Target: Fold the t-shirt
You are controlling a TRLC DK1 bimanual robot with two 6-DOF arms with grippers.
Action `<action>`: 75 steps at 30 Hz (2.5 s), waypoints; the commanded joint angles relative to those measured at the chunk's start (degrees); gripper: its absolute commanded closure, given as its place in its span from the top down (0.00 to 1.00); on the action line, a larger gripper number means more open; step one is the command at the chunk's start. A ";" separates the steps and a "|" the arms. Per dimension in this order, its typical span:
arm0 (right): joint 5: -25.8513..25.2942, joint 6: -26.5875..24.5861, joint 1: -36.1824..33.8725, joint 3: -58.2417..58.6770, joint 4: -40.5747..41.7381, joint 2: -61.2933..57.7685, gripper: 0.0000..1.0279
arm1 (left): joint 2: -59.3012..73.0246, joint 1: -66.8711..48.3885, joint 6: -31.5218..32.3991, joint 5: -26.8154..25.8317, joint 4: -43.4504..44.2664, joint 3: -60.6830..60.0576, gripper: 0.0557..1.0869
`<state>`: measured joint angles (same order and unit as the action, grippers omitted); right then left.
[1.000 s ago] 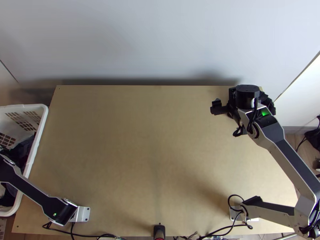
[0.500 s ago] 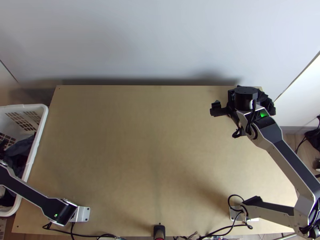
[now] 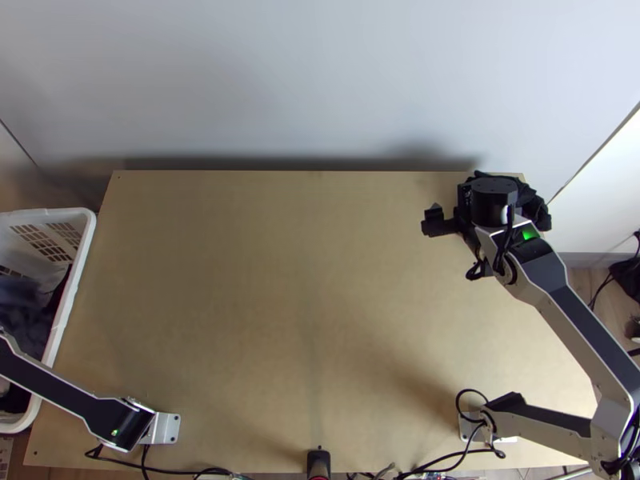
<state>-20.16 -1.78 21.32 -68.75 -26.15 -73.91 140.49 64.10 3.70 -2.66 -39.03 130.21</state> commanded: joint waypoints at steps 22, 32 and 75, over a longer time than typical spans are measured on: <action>-0.05 0.02 -0.58 5.65 2.16 6.59 0.95 | -33.08 5.07 22.31 -9.12 11.43 -2.95 0.04; -0.14 0.02 -0.49 5.12 3.04 6.50 0.95 | -32.64 5.34 22.14 -9.82 12.92 -5.23 0.04; -0.32 -2.26 0.48 4.77 4.27 6.85 0.95 | -72.63 -24.19 4.29 -10.09 24.08 -61.48 0.04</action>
<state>-20.40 -3.70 21.58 -64.23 -22.41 -67.07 71.55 44.12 6.02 -13.23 -15.22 72.29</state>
